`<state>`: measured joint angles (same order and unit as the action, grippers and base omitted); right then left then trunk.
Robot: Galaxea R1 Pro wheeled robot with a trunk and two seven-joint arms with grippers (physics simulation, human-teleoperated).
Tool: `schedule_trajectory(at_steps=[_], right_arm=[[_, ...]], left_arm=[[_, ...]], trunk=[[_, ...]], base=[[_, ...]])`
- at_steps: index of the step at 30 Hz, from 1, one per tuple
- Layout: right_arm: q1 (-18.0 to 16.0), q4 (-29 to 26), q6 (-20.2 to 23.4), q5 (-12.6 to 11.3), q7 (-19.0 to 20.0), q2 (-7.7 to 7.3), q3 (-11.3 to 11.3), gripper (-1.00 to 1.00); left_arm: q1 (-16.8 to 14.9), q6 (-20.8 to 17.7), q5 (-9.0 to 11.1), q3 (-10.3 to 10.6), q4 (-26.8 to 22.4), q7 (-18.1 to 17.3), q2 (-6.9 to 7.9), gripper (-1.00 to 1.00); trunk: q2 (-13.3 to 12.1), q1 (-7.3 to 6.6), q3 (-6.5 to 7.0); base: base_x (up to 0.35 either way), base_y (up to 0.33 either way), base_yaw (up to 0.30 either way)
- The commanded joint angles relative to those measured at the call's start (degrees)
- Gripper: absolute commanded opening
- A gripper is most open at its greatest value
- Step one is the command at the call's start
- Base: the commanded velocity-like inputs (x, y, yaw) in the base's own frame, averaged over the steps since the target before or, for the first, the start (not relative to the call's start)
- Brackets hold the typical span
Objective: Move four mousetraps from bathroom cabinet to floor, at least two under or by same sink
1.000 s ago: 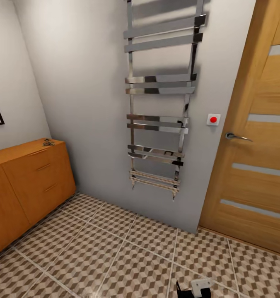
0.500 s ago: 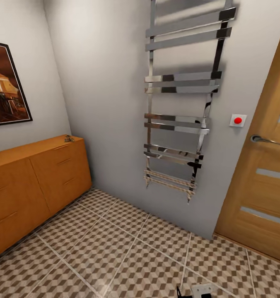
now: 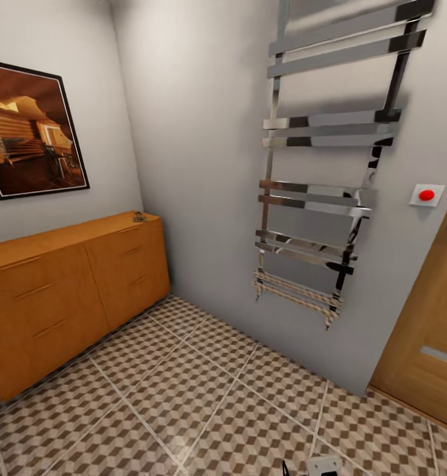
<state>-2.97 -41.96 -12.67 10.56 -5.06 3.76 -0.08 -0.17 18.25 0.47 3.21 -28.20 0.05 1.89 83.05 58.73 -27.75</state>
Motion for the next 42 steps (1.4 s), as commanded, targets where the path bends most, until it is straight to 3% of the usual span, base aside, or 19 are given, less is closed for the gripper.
schedule_trajectory(at_steps=[1,27,42], right_arm=[[0.0,0.0,-0.1,0.6,-0.4,0.02,0.0,1.0],[0.0,0.1,-0.1,0.6,-0.4,0.02,0.0,1.0],[0.0,0.1,-0.1,0.6,-0.4,0.02,0.0,1.0]], left_arm=[[0.0,0.1,0.1,0.2,0.0,0.0,0.05,1.0],[-0.1,0.1,0.0,0.2,1.2,0.0,-0.04,1.0],[-0.1,0.1,0.0,0.2,1.4,0.0,-0.04,1.0]], trunk=[[0.0,0.0,-0.08],[0.0,0.0,-0.72],[0.0,0.0,-1.09]], base=[[0.0,0.0,0.25],[0.0,-0.002,0.25],[0.1,-0.158,0.25]])
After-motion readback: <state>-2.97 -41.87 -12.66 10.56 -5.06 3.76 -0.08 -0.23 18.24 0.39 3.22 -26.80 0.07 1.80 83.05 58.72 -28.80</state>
